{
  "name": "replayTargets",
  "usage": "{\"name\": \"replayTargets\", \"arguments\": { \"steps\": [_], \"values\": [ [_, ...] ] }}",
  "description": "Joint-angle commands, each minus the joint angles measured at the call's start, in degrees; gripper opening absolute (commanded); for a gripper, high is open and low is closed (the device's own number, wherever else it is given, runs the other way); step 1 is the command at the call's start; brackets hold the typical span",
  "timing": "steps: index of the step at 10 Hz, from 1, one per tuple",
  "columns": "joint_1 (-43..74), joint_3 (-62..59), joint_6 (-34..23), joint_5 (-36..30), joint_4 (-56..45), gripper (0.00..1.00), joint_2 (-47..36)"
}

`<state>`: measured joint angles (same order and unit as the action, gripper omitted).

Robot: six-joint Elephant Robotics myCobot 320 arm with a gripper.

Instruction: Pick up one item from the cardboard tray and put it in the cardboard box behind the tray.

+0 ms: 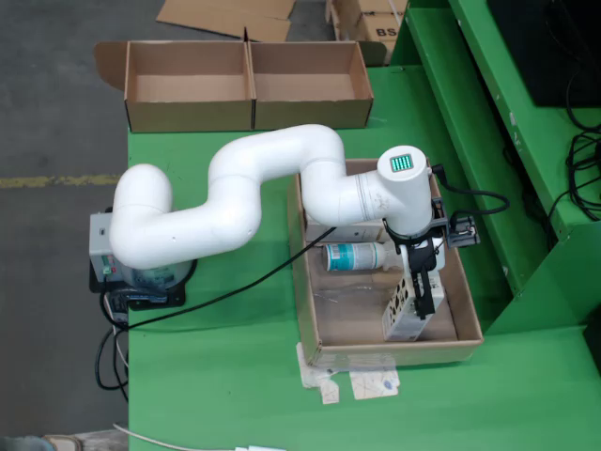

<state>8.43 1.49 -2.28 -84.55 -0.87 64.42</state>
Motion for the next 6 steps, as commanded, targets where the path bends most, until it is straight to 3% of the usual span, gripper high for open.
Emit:
{"name": "replayTargets", "arguments": {
  "steps": [1,4,6],
  "values": [
    [0.1,-1.5,0.1,0.2,0.8,0.30,-1.4],
    [0.1,-1.5,0.1,0.2,0.8,0.00,-1.4],
    [0.1,-1.5,0.1,0.2,0.8,0.00,-1.4]
  ]
}}
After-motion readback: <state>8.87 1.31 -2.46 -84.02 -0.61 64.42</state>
